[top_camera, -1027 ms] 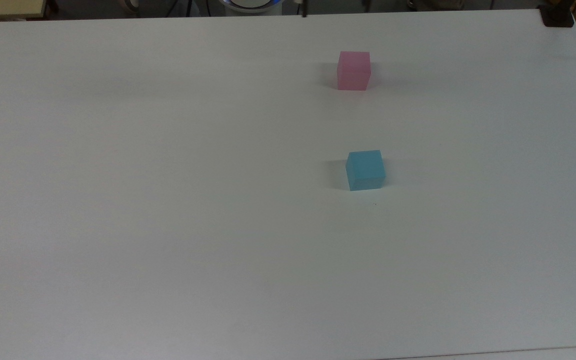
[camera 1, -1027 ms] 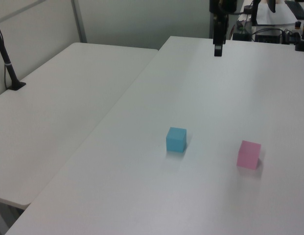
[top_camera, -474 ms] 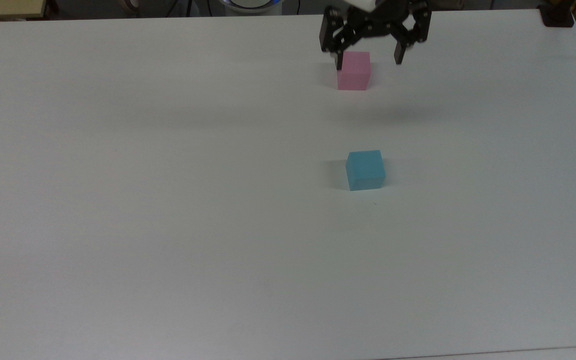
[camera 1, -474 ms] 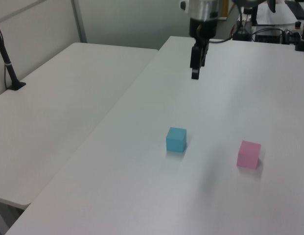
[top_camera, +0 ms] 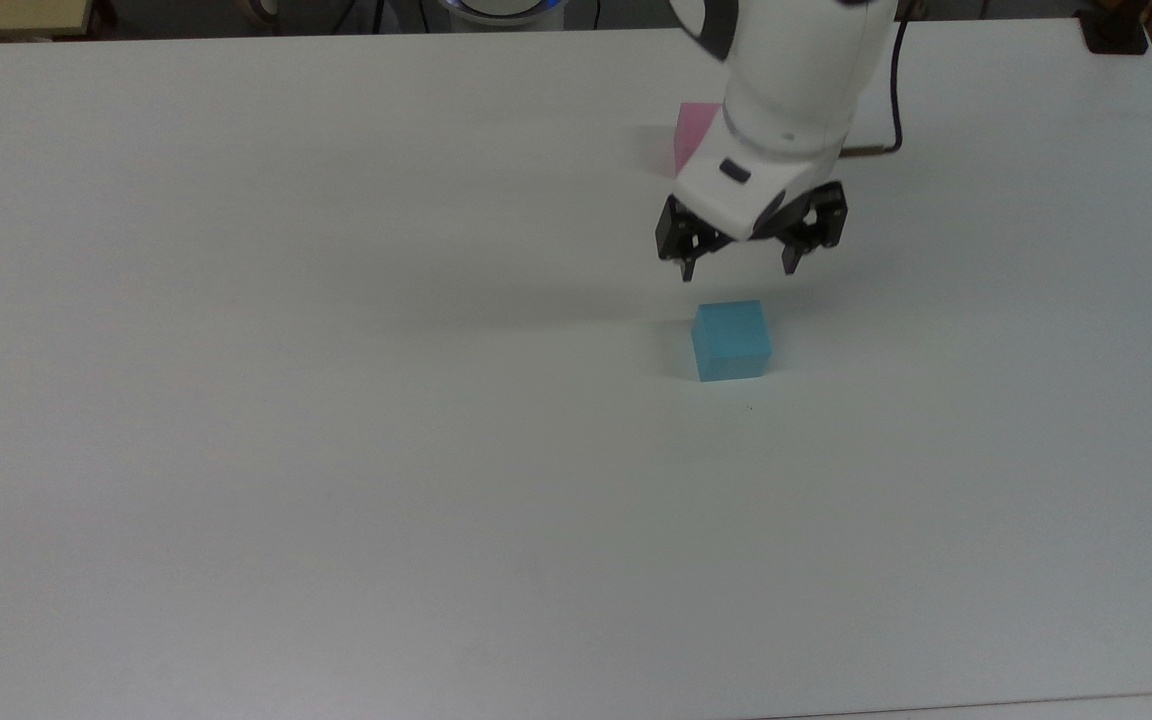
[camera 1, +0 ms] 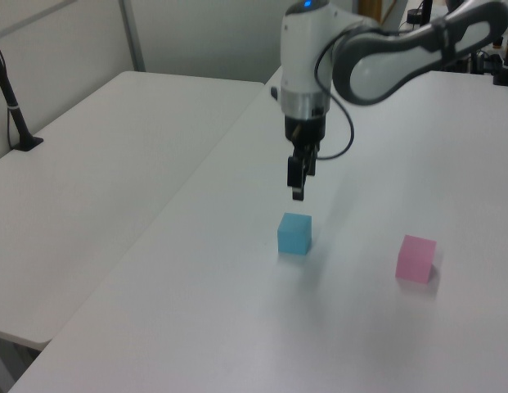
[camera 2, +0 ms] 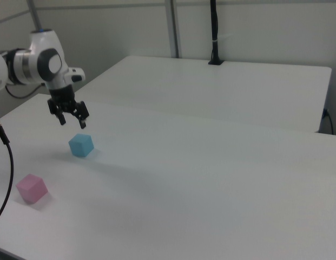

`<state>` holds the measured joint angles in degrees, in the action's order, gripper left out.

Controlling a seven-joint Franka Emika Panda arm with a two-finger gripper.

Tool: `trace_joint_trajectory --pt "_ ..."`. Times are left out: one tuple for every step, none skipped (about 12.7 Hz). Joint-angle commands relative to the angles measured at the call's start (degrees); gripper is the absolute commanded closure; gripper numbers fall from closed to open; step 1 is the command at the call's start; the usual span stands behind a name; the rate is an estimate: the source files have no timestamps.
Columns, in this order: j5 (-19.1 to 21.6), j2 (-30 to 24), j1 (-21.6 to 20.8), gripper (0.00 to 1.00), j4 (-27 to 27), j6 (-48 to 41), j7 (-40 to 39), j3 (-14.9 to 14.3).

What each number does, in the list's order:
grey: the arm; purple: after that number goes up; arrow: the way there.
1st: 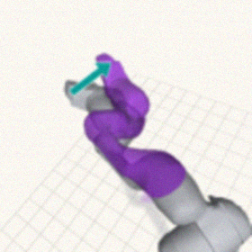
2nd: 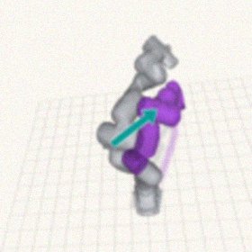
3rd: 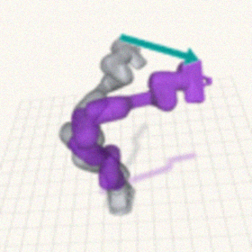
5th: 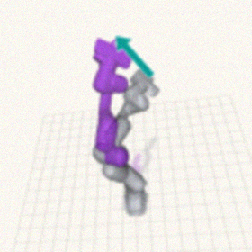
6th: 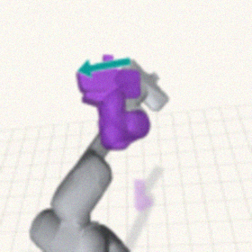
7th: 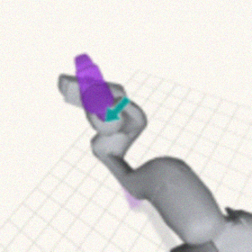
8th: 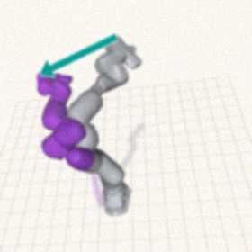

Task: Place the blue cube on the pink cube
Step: 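Move the open gripper over the light-blue cube and lower it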

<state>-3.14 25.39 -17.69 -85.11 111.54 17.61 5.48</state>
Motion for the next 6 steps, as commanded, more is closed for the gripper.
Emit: trace_joint_trajectory --pt "-2.05 1.32 -1.30 0.00 -3.57 5.17 2.08 -0.65" --pt "-2.14 2.55 -1.29 0.00 -3.58 6.14 2.08 -0.65" --pt "-2.14 3.26 -1.29 0.00 -3.58 6.93 2.08 -0.65" --pt "-2.22 3.87 -1.47 0.00 -3.49 7.20 2.34 -0.65" --pt "-2.31 4.31 -1.38 0.00 -3.49 7.64 2.60 -0.65" --pt "-2.92 4.58 -1.38 0.00 -3.57 8.16 2.78 -0.65"
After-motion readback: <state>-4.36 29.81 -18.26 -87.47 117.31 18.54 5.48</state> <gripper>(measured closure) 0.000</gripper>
